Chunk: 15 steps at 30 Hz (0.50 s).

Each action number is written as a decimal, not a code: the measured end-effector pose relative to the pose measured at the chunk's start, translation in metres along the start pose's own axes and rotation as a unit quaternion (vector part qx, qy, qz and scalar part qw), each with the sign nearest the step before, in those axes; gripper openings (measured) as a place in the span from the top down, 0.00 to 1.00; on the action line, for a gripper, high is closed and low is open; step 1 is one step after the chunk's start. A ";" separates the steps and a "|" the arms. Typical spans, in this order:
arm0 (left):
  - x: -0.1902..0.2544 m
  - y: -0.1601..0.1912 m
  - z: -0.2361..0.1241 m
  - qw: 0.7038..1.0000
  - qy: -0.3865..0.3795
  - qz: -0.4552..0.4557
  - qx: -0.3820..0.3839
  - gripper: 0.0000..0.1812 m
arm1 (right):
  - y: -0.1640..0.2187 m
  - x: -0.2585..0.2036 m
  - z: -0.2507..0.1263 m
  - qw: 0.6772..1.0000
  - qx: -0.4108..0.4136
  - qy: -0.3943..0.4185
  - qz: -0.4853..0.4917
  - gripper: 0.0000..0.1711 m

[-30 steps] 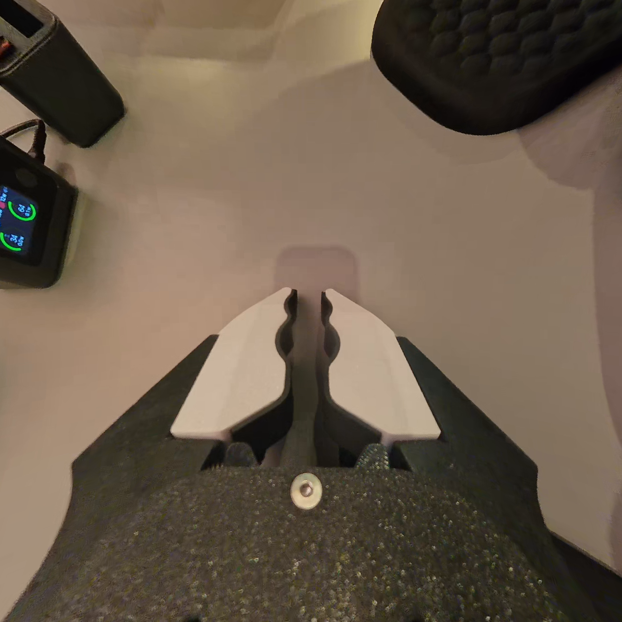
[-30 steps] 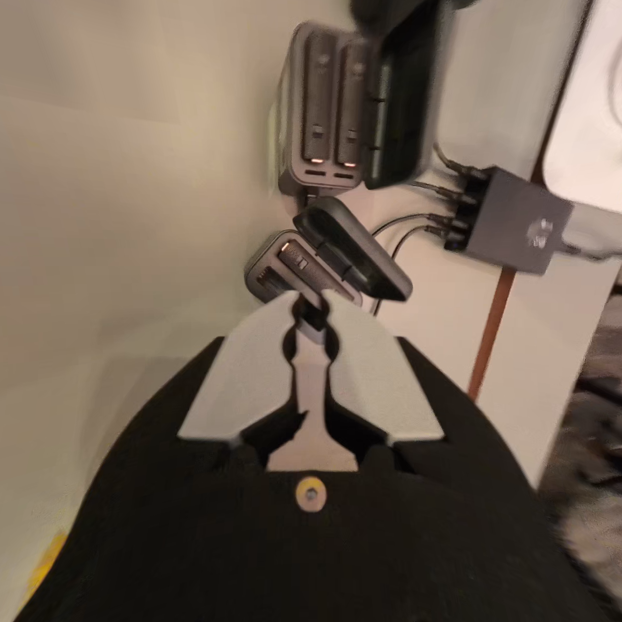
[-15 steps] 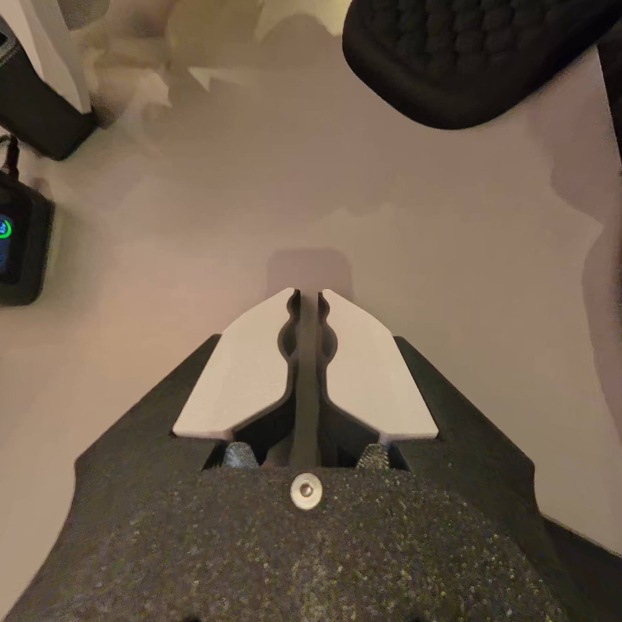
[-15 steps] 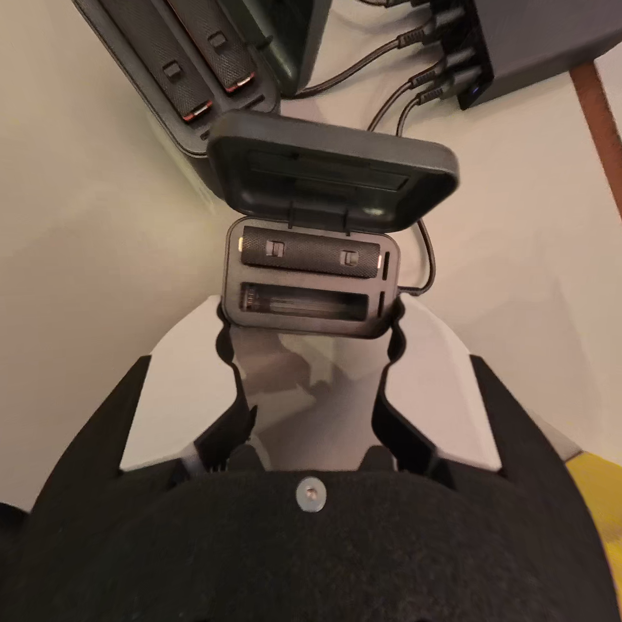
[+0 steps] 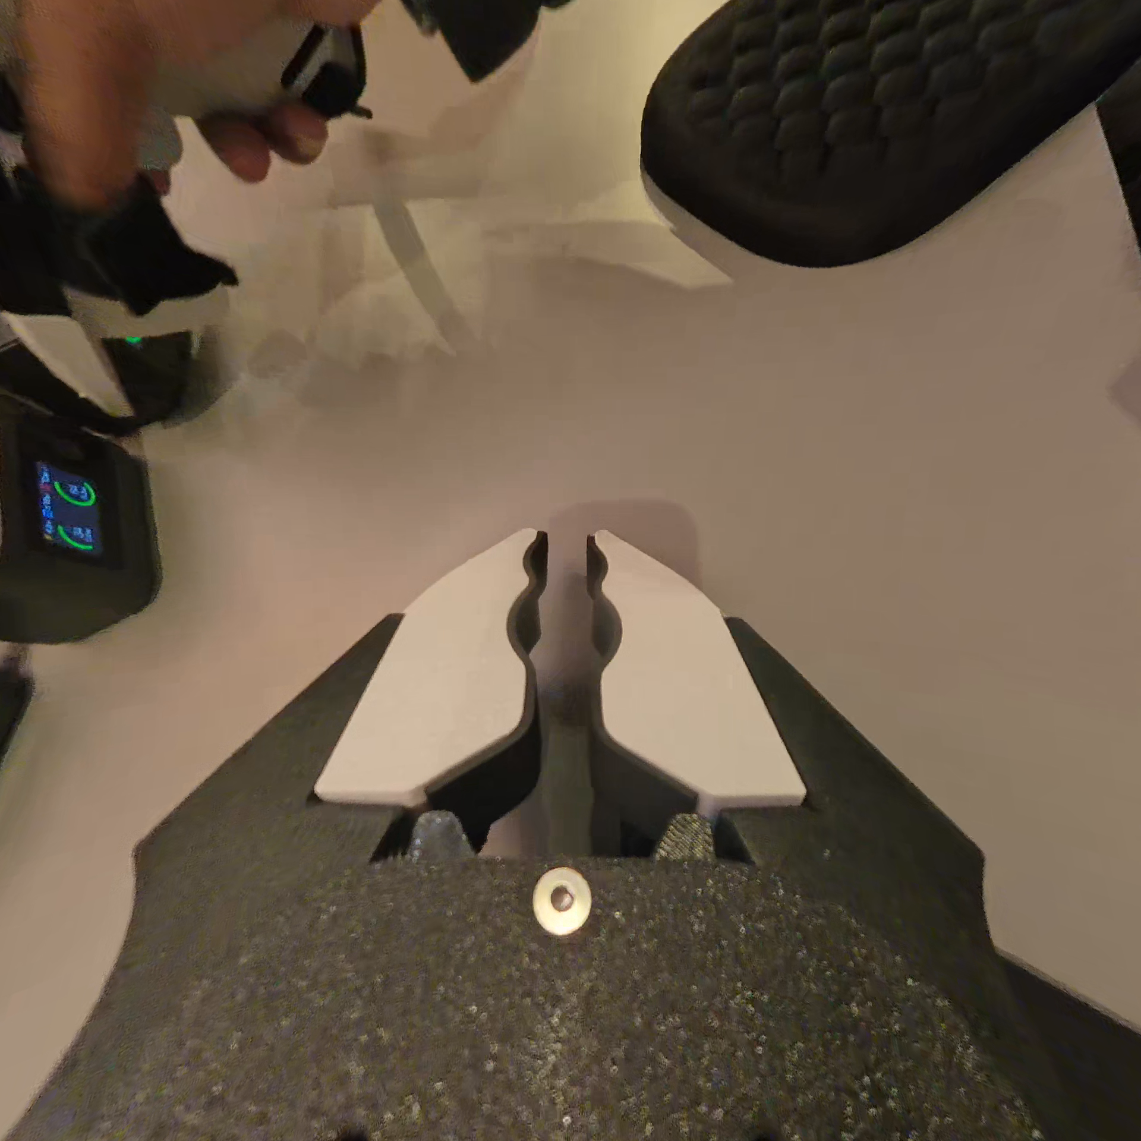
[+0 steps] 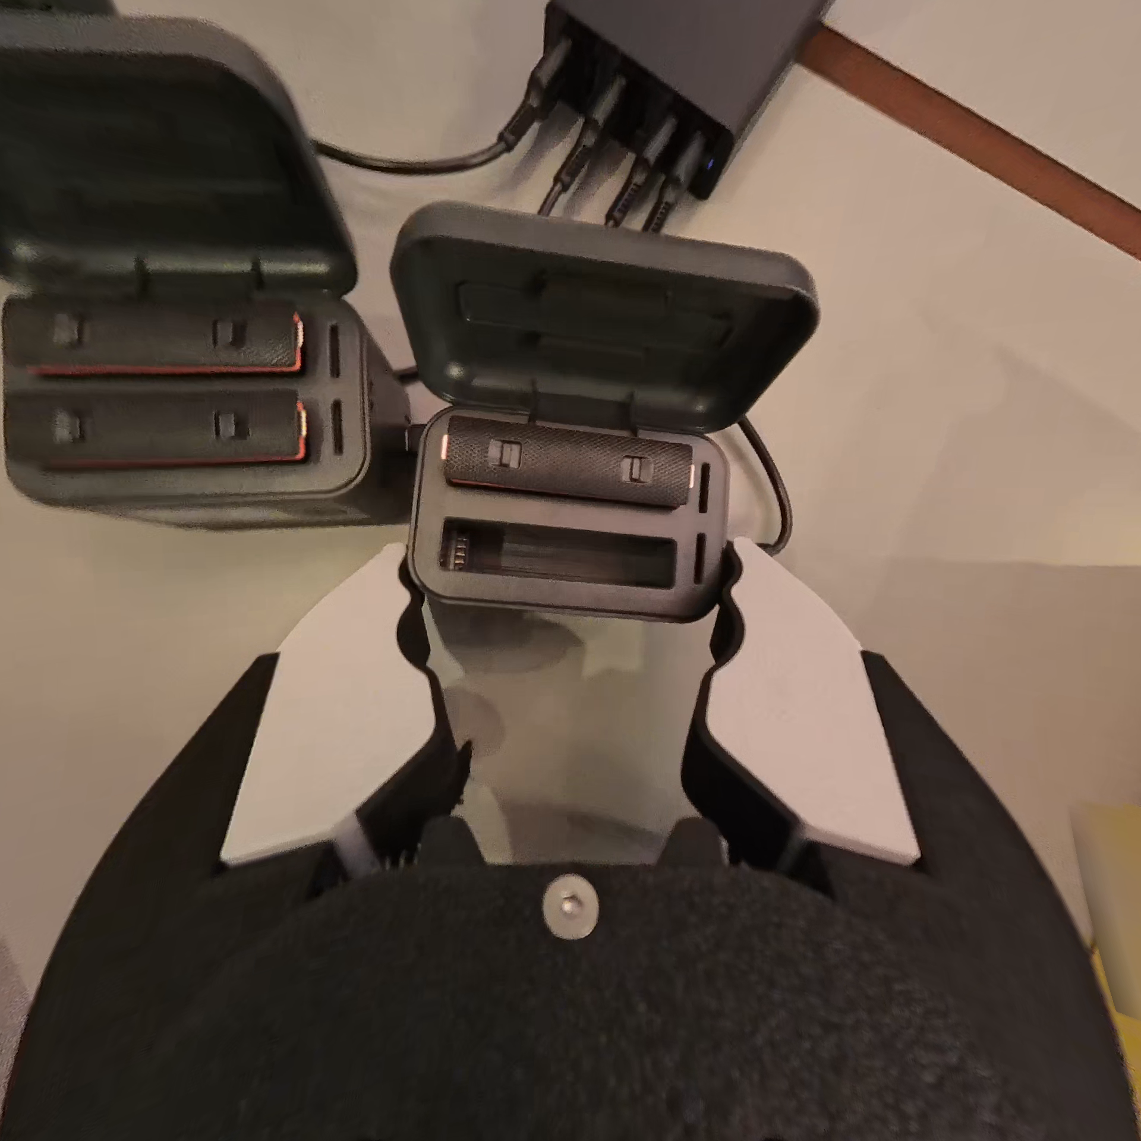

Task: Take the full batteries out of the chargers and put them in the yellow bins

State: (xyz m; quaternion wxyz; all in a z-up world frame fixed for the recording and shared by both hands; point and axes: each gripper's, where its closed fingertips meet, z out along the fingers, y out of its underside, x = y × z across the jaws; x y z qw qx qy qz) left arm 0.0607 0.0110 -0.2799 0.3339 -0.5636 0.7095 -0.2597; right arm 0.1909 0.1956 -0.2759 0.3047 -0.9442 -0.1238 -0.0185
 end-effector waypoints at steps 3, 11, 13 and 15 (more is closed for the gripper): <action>0.000 0.002 0.002 1.000 -0.005 0.005 -0.009 0.94 | -0.009 -0.002 0.005 0.999 0.017 0.025 0.038 0.46; -0.002 0.003 0.002 1.000 -0.013 0.003 -0.009 0.94 | -0.018 -0.003 -0.003 0.995 0.060 0.015 0.080 0.45; -0.002 0.002 0.002 1.000 -0.012 0.002 -0.007 0.94 | -0.026 0.000 -0.024 0.991 0.100 -0.012 0.091 0.46; -0.002 0.003 0.002 1.000 -0.008 -0.002 -0.010 0.94 | -0.035 0.006 -0.049 0.983 0.145 -0.042 0.107 0.47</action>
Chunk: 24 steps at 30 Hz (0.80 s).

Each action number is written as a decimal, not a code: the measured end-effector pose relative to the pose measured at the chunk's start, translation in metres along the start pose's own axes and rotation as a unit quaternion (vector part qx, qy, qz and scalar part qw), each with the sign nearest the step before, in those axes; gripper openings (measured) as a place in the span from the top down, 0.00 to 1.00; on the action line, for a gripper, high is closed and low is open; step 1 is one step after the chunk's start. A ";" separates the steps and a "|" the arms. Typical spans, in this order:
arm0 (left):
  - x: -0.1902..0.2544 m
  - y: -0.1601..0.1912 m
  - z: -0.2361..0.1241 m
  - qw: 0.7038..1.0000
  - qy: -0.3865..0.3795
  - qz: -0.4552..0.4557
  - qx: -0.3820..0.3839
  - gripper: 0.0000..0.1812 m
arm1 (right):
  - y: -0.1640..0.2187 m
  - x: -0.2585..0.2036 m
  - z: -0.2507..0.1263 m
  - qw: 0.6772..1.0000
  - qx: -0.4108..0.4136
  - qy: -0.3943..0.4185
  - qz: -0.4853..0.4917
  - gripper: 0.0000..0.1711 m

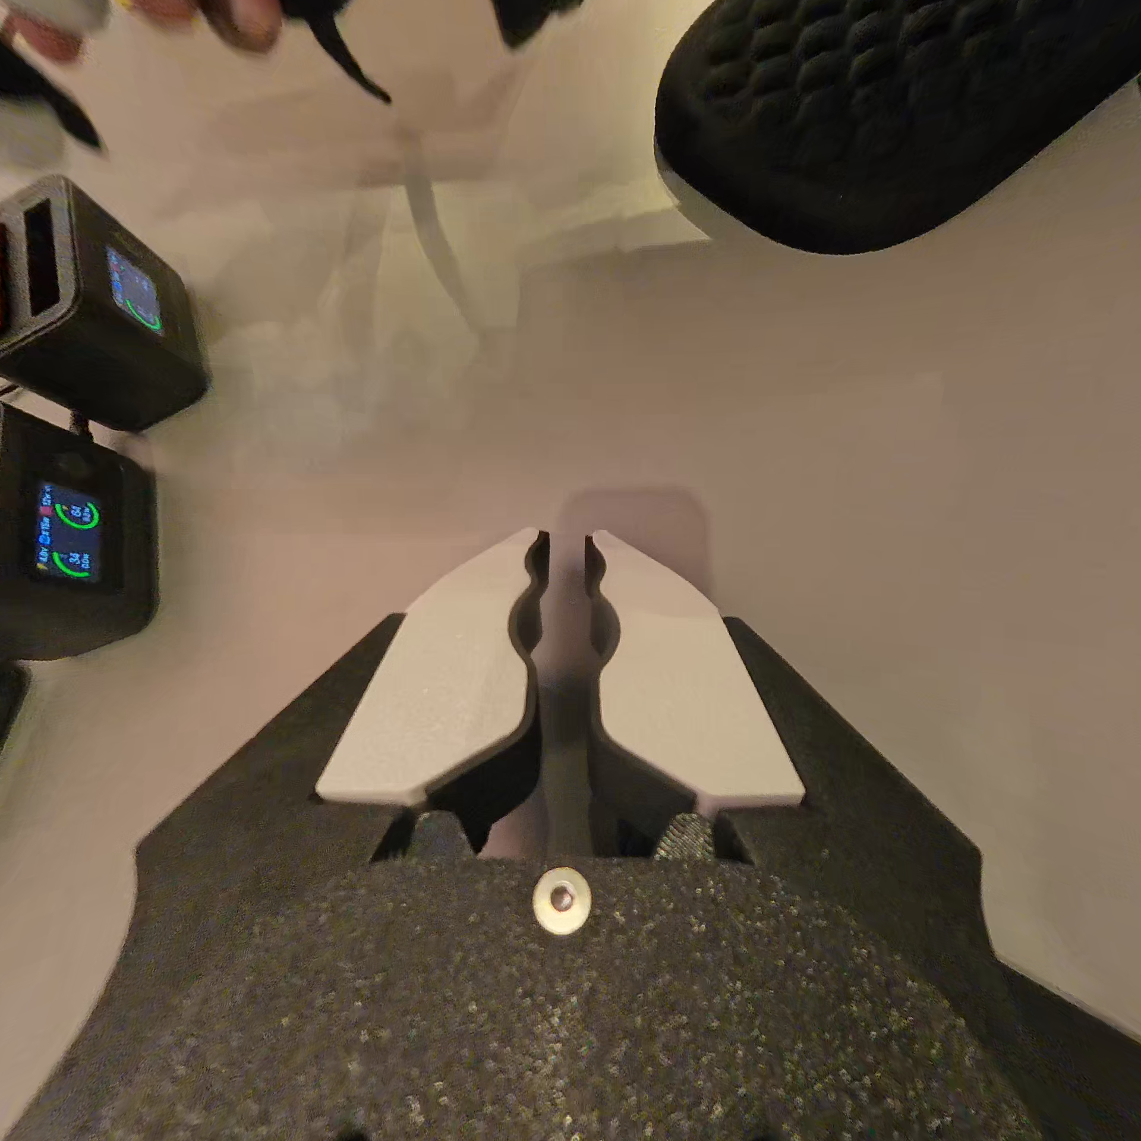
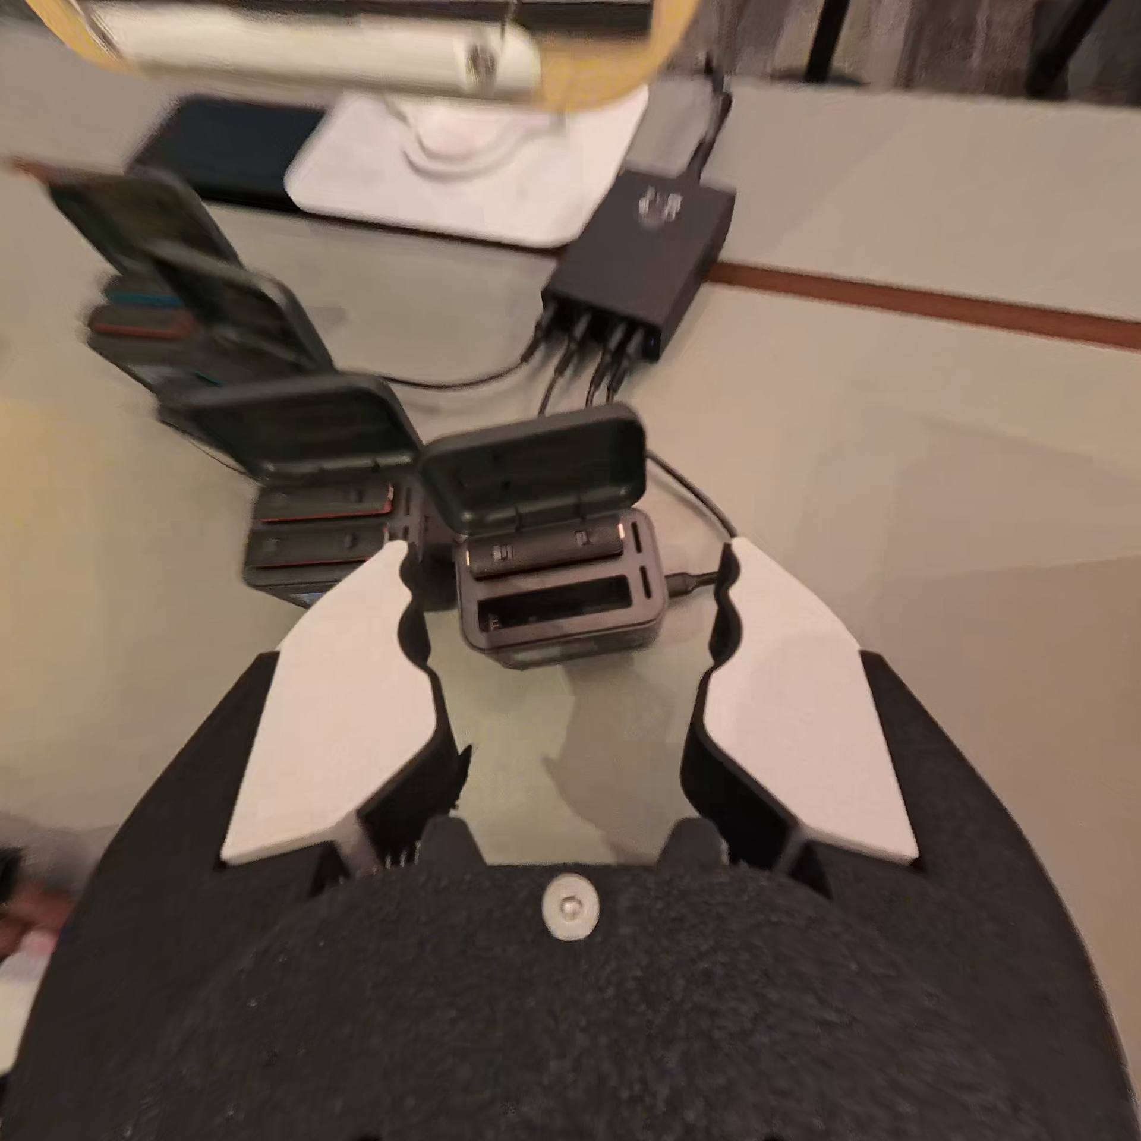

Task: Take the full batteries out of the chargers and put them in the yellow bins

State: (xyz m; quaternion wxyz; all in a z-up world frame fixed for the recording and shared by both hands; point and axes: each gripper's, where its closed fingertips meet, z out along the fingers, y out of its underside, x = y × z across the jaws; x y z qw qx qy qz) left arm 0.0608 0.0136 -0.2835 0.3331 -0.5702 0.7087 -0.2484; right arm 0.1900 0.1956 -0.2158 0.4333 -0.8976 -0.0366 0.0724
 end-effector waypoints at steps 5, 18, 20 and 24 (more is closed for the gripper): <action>0.000 0.001 0.001 1.000 0.002 -0.002 -0.003 0.94 | -0.009 0.015 -0.031 0.997 0.034 -0.036 -0.065 0.48; 0.001 0.001 0.001 1.000 0.009 -0.010 -0.003 0.94 | 0.049 0.003 0.032 0.983 -0.007 -0.064 -0.171 0.51; 0.001 0.001 0.001 1.000 0.010 -0.011 -0.002 0.94 | 0.049 0.002 0.034 0.988 -0.008 -0.047 -0.149 0.51; 0.001 0.001 0.001 1.000 0.010 -0.009 -0.002 0.94 | 0.045 0.004 0.040 0.994 -0.001 -0.005 -0.107 0.52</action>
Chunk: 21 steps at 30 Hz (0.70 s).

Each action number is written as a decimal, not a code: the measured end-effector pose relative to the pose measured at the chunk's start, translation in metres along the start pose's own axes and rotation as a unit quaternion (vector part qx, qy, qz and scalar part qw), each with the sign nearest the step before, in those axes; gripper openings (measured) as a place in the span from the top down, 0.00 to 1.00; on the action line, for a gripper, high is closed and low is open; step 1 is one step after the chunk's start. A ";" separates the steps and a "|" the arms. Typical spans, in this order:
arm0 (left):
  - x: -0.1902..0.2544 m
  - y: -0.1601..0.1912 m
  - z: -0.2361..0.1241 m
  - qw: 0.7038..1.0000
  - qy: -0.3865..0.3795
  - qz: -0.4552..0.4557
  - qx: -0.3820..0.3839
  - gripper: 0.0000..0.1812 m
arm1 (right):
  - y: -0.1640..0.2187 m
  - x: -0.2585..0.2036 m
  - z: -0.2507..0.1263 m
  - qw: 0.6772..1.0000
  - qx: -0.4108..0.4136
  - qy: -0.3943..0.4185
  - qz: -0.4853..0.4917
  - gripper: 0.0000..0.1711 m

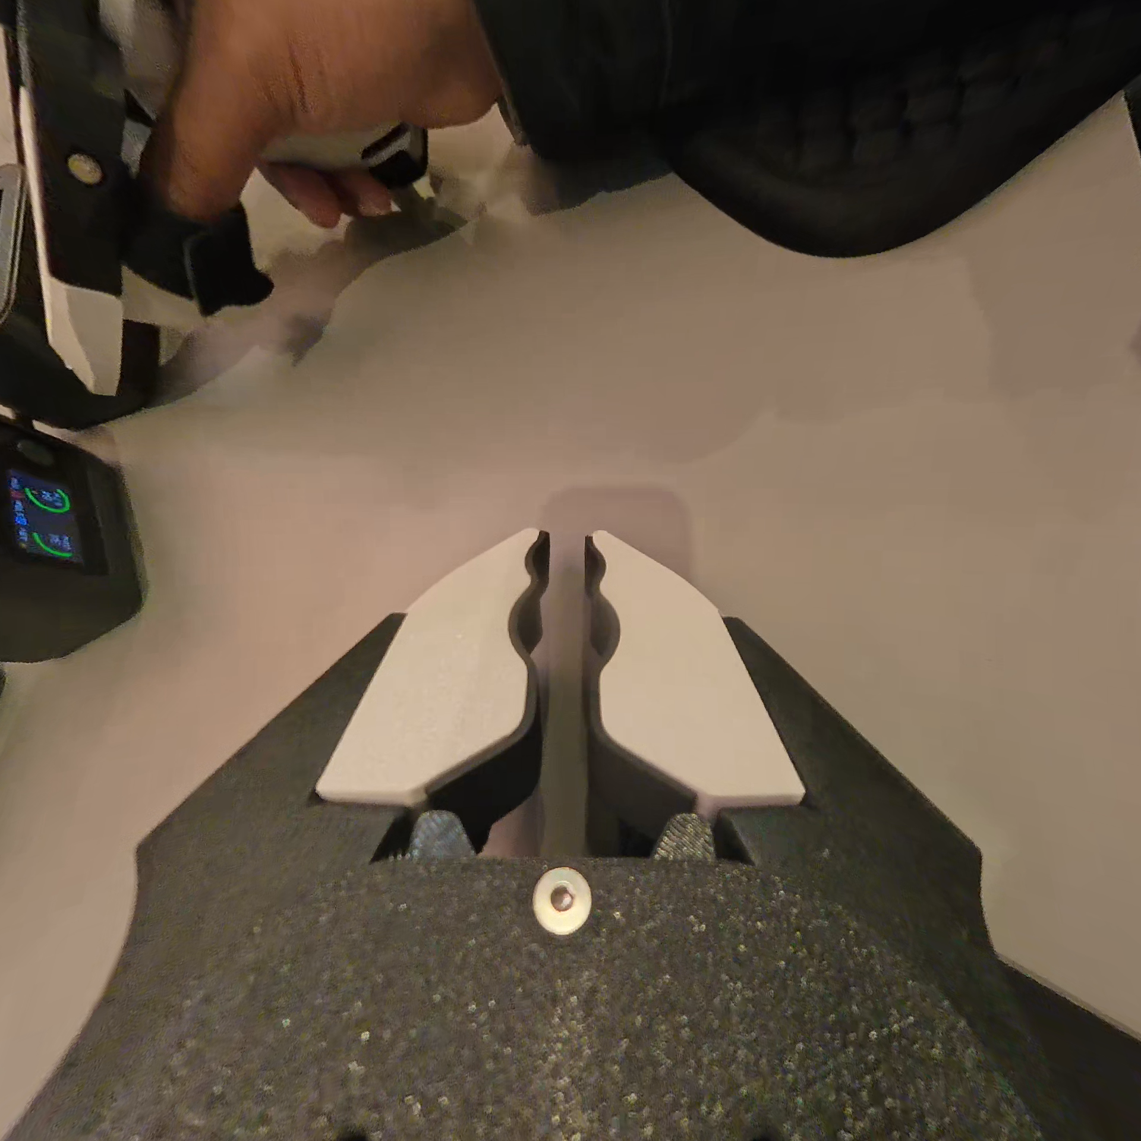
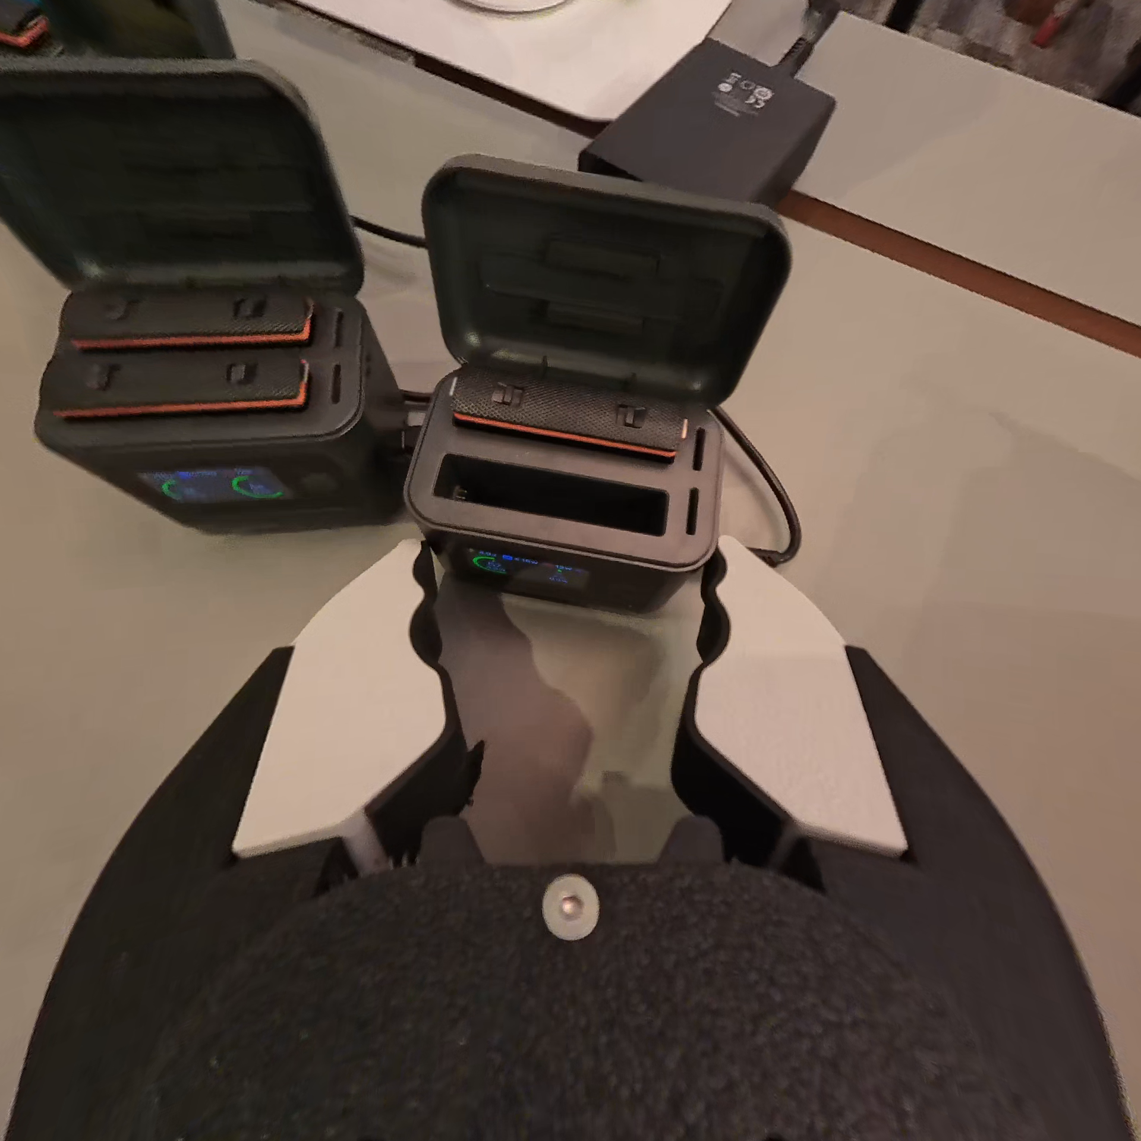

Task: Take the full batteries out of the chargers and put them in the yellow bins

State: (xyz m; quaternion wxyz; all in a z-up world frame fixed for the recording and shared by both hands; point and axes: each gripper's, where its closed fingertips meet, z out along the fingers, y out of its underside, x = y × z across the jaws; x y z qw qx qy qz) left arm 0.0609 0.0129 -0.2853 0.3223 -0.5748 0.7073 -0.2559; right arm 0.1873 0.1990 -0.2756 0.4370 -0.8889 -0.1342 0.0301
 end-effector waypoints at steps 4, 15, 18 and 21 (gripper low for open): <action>0.000 0.000 0.000 1.000 -0.002 0.006 0.001 0.94 | -0.002 0.001 0.004 1.000 0.008 0.023 0.012 0.51; -0.001 -0.004 -0.002 1.000 -0.007 0.004 0.014 0.95 | -0.032 0.000 -0.061 0.996 0.091 -0.008 0.007 0.51; -0.007 -0.010 -0.007 0.999 -0.029 0.006 0.038 0.95 | -0.040 -0.012 -0.090 0.990 0.134 -0.034 -0.004 0.62; -0.015 -0.031 -0.027 0.993 -0.070 0.021 0.097 0.98 | -0.035 -0.023 -0.114 0.984 0.169 -0.049 -0.033 1.00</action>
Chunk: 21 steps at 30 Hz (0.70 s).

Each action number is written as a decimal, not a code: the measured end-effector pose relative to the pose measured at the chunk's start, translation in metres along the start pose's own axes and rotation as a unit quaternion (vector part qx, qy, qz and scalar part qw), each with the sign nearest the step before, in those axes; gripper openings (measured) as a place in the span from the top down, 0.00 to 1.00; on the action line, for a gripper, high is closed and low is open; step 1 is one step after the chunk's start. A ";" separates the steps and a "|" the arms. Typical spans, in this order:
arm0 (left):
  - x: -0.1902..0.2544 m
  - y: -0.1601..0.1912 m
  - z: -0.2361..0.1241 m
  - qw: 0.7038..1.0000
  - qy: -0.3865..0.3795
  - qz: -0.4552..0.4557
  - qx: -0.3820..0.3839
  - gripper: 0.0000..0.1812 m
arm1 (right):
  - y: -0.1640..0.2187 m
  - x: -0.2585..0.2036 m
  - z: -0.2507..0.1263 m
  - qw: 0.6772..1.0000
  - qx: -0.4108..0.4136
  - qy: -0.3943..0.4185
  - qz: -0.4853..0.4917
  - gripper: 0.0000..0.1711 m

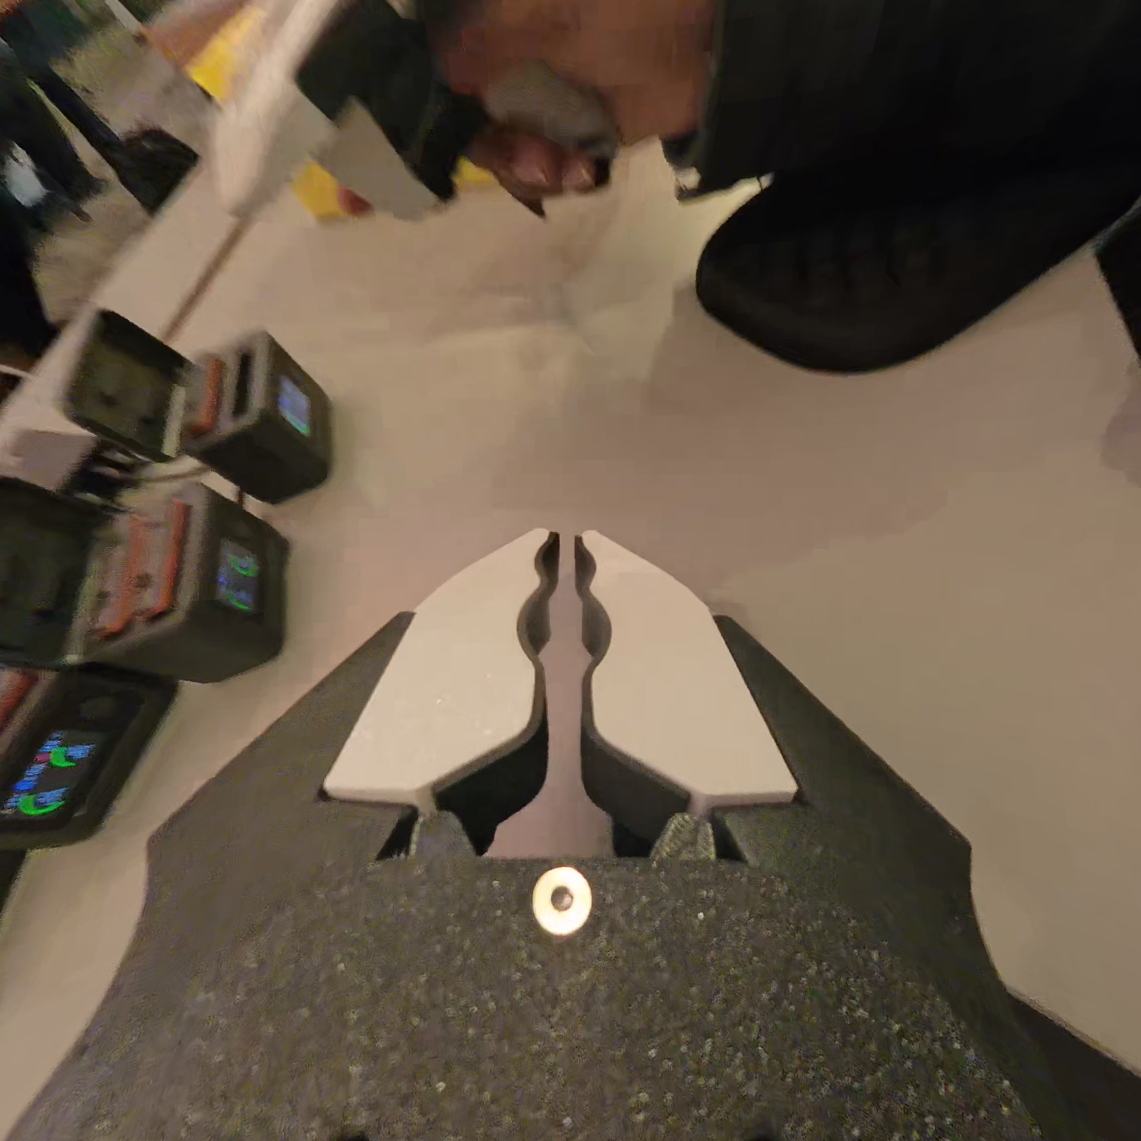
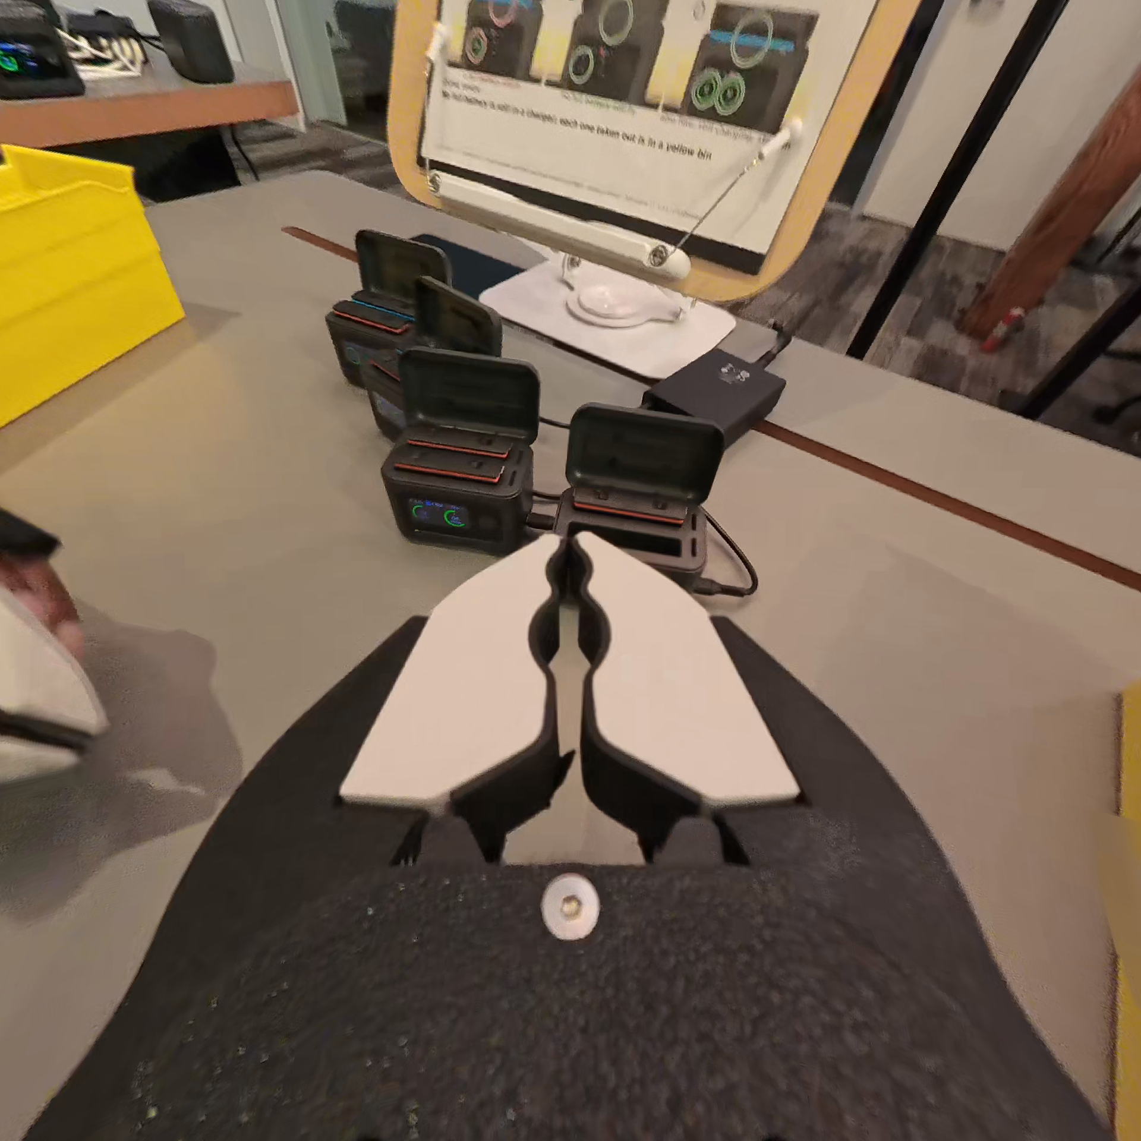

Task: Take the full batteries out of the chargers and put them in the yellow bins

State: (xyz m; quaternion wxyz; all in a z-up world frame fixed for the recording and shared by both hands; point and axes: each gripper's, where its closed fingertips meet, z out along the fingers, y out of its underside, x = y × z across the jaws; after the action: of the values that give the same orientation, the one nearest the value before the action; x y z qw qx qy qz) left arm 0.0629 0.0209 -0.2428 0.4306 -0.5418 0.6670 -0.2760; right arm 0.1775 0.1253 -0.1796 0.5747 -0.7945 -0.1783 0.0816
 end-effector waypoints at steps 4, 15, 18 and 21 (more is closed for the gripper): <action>-0.020 -0.041 -0.050 0.999 -0.044 -0.013 0.029 1.00 | 0.011 -0.003 -0.017 1.000 0.003 -0.013 -0.026 1.00; -0.083 0.047 -0.283 0.957 -0.104 -0.057 -0.264 0.92 | 0.025 0.000 -0.023 0.998 -0.002 -0.050 0.024 0.99; -0.058 0.105 -0.295 0.920 0.009 -0.064 -0.387 0.87 | 0.026 -0.002 -0.022 0.998 -0.007 -0.054 0.017 0.98; -0.040 0.135 -0.283 0.890 0.094 -0.070 -0.441 0.83 | 0.029 -0.003 -0.021 0.998 -0.013 -0.055 0.012 0.98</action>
State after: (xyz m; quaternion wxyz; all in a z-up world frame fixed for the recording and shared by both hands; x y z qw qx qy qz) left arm -0.2482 0.0669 -0.2095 0.0625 -0.6931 0.7174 -0.0325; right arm 0.1868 0.0977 -0.2002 0.5525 -0.7983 -0.2014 0.1300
